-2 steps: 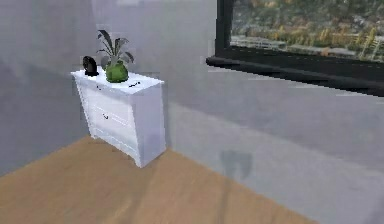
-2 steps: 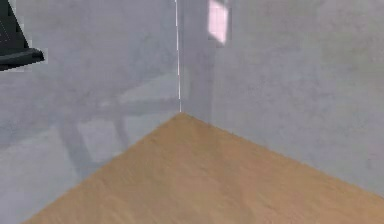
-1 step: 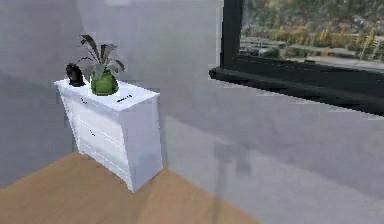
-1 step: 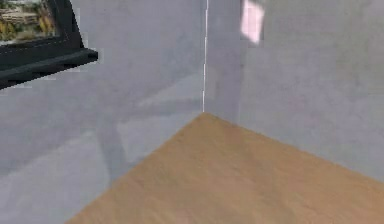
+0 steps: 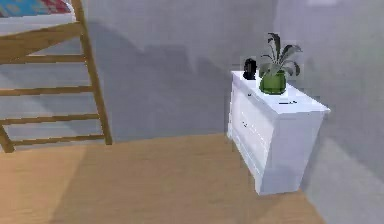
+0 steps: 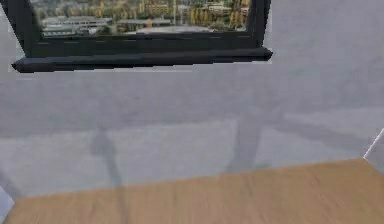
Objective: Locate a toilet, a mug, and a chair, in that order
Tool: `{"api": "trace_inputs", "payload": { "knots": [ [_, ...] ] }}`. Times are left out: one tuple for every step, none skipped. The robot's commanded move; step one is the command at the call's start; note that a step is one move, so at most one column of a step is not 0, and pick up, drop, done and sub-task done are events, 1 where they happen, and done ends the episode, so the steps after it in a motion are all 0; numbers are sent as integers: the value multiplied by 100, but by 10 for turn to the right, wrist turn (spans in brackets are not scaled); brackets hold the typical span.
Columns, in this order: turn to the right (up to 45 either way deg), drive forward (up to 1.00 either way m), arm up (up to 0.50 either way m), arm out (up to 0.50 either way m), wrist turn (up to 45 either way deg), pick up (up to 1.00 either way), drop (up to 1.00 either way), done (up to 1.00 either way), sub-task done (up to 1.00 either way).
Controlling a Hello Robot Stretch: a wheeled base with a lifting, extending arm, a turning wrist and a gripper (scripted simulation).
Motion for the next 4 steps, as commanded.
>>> {"api": "trace_inputs", "payload": {
  "knots": [
    [0,100,0,0,0,0,0,0,0],
    [0,30,0,0,0,0,0,0,0],
    [450,0,0,0,0,0,0,0,0],
    [0,0,0,0,0,0,0,0,100]
  ]
}}
